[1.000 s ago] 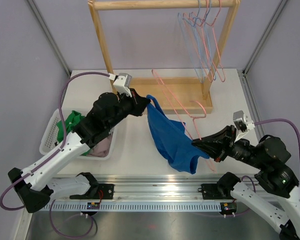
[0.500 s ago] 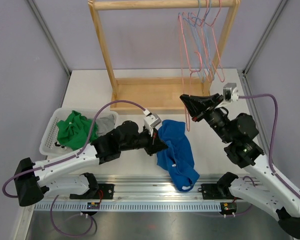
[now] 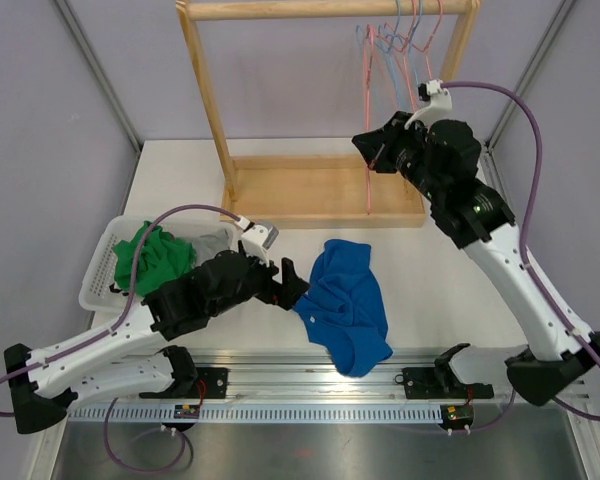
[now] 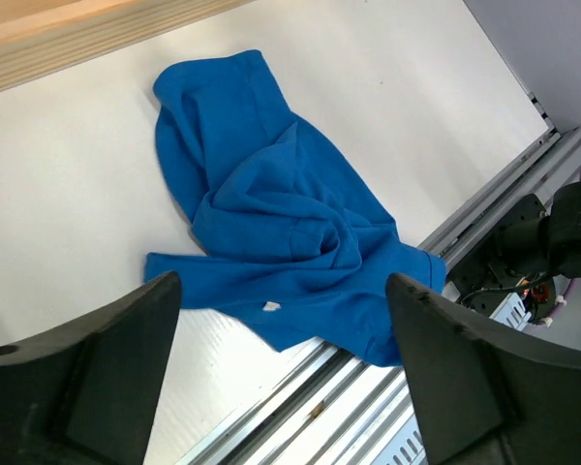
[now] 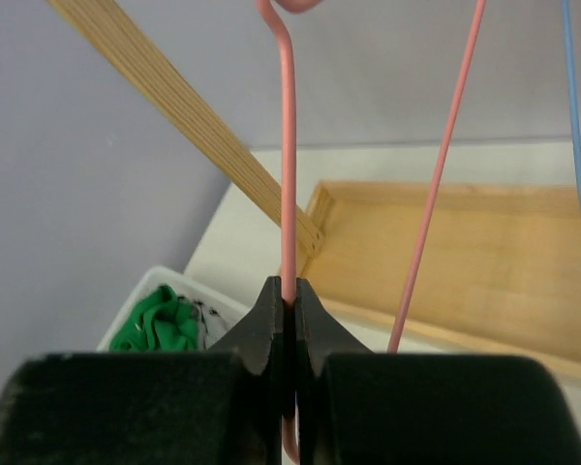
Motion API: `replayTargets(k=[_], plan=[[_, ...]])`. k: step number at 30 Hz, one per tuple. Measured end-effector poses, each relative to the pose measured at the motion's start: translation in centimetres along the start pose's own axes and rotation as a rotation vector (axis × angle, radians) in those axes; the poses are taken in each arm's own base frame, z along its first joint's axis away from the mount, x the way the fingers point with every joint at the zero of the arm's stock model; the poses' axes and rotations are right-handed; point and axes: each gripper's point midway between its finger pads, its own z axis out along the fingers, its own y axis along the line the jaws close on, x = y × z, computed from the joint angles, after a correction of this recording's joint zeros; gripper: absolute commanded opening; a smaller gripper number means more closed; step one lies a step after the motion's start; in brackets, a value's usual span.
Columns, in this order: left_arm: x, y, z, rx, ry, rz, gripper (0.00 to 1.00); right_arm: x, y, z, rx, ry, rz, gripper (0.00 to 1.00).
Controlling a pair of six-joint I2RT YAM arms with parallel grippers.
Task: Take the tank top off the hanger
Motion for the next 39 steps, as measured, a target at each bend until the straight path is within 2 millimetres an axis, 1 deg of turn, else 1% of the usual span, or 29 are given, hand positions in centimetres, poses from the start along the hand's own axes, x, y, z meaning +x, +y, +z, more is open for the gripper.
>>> replayTargets(k=[2, 4, 8, 10, 12, 15, 18, 19, 20, 21, 22, 23, 24, 25, 26, 27, 28, 29, 31, 33, 35, 37, 39], plan=[[-0.1, 0.3, -0.9, -0.008, -0.010, -0.003, 0.99, 0.3, -1.6, 2.3, 0.033, 0.060, 0.021, 0.00], [-0.2, 0.5, -1.8, -0.009, -0.018, -0.006, 0.99, -0.4, -2.8, 4.1, 0.038, 0.090, 0.050, 0.00], [-0.2, 0.8, -3.0, -0.010, -0.022, -0.007, 0.99, -3.5, -4.4, 7.4, 0.017, 0.087, 0.100, 0.00], [0.0, 0.9, -3.3, -0.013, -0.017, -0.005, 0.99, -4.7, -4.5, 8.5, -0.003, 0.081, 0.109, 0.00], [0.2, 1.1, -3.3, -0.019, -0.007, -0.002, 0.99, -5.5, -4.1, 9.3, -0.028, 0.077, 0.118, 0.00], [0.7, 1.2, -3.1, -0.030, 0.011, 0.004, 0.99, -5.7, -4.0, 10.0, -0.048, 0.094, 0.147, 0.00], [1.3, 1.6, -2.7, -0.050, 0.039, 0.012, 0.99, -5.7, -4.8, 10.9, -0.033, 0.108, 0.172, 0.00], [1.6, 1.7, -2.6, -0.059, 0.051, 0.016, 0.99, -5.4, -5.3, 11.1, -0.021, 0.119, 0.181, 0.03], [1.9, 1.8, -2.4, -0.069, 0.062, 0.022, 0.99, -5.0, -5.6, 11.2, -0.012, 0.133, 0.187, 0.08], [2.2, 1.9, -2.2, -0.079, 0.074, 0.028, 0.99, -4.3, -6.1, 11.4, -0.002, 0.150, 0.197, 0.16], [2.3, 1.9, -2.0, -0.087, 0.084, 0.034, 0.99, -3.7, -6.5, 11.4, 0.006, 0.166, 0.206, 0.28], [2.5, 1.9, -1.8, -0.094, 0.093, 0.040, 0.99, -2.9, -6.9, 11.5, 0.017, 0.185, 0.221, 0.35], [2.5, 1.8, -1.6, -0.099, 0.101, 0.045, 0.99, -2.1, -7.3, 11.5, 0.028, 0.202, 0.230, 0.44], [2.6, 1.6, -1.3, -0.103, 0.109, 0.053, 0.99, -1.4, -7.6, 11.4, 0.038, 0.218, 0.239, 0.64], [2.7, 1.3, -1.0, -0.105, 0.119, 0.061, 0.99, -0.8, -7.8, 11.3, 0.045, 0.232, 0.251, 0.78], [2.9, 1.0, -0.6, -0.104, 0.130, 0.070, 0.99, -0.5, -7.8, 11.1, 0.045, 0.241, 0.255, 0.91], [3.2, 0.6, -0.1, -0.103, 0.143, 0.080, 0.99, -0.3, -7.7, 10.8, 0.039, 0.249, 0.256, 0.99], [3.5, 0.4, 0.4, -0.102, 0.153, 0.088, 0.99, -0.4, -7.4, 10.5, 0.030, 0.252, 0.250, 0.99], [4.6, -0.1, 1.6, -0.106, 0.188, 0.109, 0.99, -1.1, -6.3, 9.0, 0.003, 0.242, 0.243, 0.99], [6.1, -0.5, 3.3, -0.113, 0.229, 0.131, 0.99, -2.8, -4.6, 6.8, -0.033, 0.210, 0.221, 0.99], [7.9, -0.7, 5.1, -0.126, 0.278, 0.153, 0.99, -4.4, -2.7, 4.0, -0.078, 0.171, 0.186, 0.99], [9.5, -0.8, 6.9, -0.140, 0.320, 0.172, 0.99, -6.4, -0.3, -0.2, -0.136, 0.103, 0.135, 1.00], [11.0, -0.8, 8.7, -0.157, 0.360, 0.186, 0.99, -7.5, 1.5, -4.3, -0.175, 0.047, 0.089, 0.99]])
